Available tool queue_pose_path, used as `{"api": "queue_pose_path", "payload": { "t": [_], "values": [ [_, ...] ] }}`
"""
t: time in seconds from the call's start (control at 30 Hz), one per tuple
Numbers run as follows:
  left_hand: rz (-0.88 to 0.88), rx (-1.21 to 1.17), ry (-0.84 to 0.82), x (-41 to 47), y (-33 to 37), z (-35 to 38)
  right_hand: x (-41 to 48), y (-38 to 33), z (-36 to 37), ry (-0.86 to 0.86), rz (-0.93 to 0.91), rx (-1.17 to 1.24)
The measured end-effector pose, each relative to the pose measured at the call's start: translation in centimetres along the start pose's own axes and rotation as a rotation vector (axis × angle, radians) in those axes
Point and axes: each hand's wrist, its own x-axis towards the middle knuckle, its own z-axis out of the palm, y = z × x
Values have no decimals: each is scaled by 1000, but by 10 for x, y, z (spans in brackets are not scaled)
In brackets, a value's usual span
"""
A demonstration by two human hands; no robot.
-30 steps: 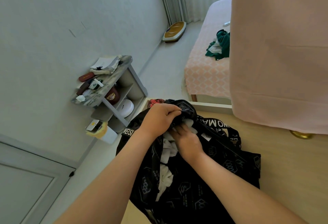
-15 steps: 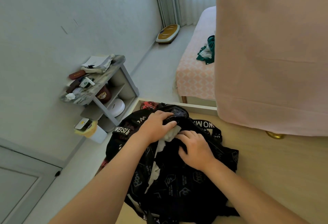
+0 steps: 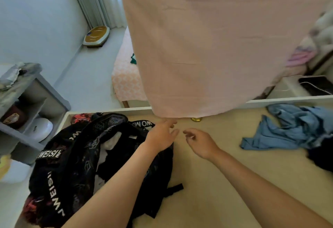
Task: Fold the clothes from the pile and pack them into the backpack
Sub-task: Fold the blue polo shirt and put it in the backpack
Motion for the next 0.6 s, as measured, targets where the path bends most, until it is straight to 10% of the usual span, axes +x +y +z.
{"api": "queue_pose_path", "payload": {
  "t": [0.37, 0.6],
  "values": [
    [317, -26, -330, 51, 176, 149, -114, 162, -166, 186, 521, -145],
    [272, 60, -417, 98, 237, 237, -109, 265, -221, 115, 515, -356]
  ]
}}
